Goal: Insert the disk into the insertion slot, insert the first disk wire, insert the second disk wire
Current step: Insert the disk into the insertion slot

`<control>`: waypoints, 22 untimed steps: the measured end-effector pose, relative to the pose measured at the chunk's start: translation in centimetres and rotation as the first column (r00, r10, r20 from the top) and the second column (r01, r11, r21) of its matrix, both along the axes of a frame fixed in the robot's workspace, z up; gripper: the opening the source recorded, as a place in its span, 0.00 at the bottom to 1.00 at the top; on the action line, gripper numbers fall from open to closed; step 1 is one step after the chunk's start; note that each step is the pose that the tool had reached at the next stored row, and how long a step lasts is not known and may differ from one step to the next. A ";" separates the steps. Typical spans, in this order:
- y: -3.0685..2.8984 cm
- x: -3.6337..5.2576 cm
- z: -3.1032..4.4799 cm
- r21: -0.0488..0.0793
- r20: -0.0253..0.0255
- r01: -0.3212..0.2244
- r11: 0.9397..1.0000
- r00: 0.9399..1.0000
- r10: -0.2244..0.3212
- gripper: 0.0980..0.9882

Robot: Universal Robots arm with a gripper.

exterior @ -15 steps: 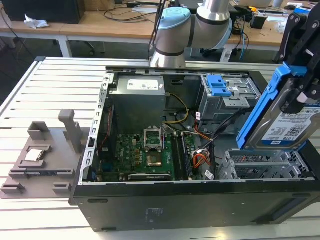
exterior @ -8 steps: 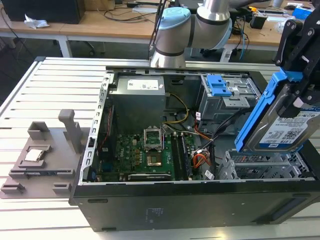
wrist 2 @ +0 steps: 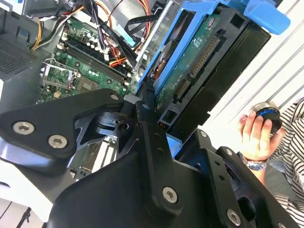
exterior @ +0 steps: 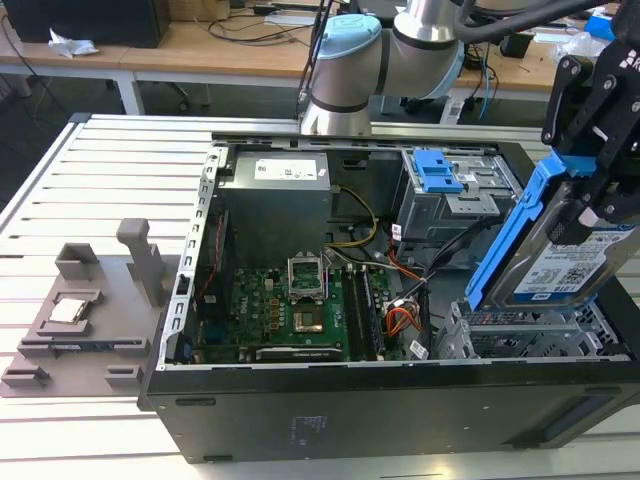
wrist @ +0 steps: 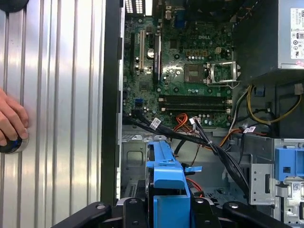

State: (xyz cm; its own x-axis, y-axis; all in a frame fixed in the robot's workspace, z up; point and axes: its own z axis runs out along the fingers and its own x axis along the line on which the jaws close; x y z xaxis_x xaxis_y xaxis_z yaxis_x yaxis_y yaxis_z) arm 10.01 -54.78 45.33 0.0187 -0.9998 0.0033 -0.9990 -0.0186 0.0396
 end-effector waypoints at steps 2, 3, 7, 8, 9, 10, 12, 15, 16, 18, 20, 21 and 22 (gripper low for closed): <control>0.00 0.10 -0.11 0.006 0.000 0.000 1.000 1.000 0.000 0.30; 0.00 0.15 -0.19 0.014 0.000 0.000 1.000 1.000 0.000 0.30; -0.02 0.22 -0.90 0.020 -0.001 0.000 1.000 1.000 0.000 0.30; -0.03 0.24 -1.19 0.020 -0.001 0.000 1.000 1.000 0.000 0.30; -0.03 0.25 -1.33 0.020 -0.001 0.000 1.000 1.000 0.000 0.30; -0.03 0.26 -1.46 0.020 -0.001 0.000 1.000 1.000 0.000 0.30; -0.04 0.28 -1.67 0.020 -0.001 0.000 1.000 1.000 0.000 0.30; -0.04 0.35 -1.90 0.020 0.000 0.000 1.000 1.000 0.000 0.30; -0.05 0.36 -1.96 0.020 -0.001 0.000 1.000 1.000 0.000 0.30; -0.07 0.36 -2.11 0.020 -0.001 0.000 1.000 1.000 0.000 0.30; -0.09 0.37 -2.44 0.019 -0.001 0.000 1.000 1.000 0.000 0.30; -0.09 0.37 -2.57 0.020 -0.001 0.000 1.000 1.000 0.000 0.30; -0.09 0.37 -2.70 0.020 -0.001 0.000 1.000 1.000 0.000 0.30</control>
State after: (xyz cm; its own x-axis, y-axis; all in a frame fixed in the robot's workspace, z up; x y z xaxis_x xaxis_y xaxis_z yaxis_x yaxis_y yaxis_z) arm 10.38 -54.87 42.63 0.0185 -0.9997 -0.0169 -0.9990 -0.0192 0.0397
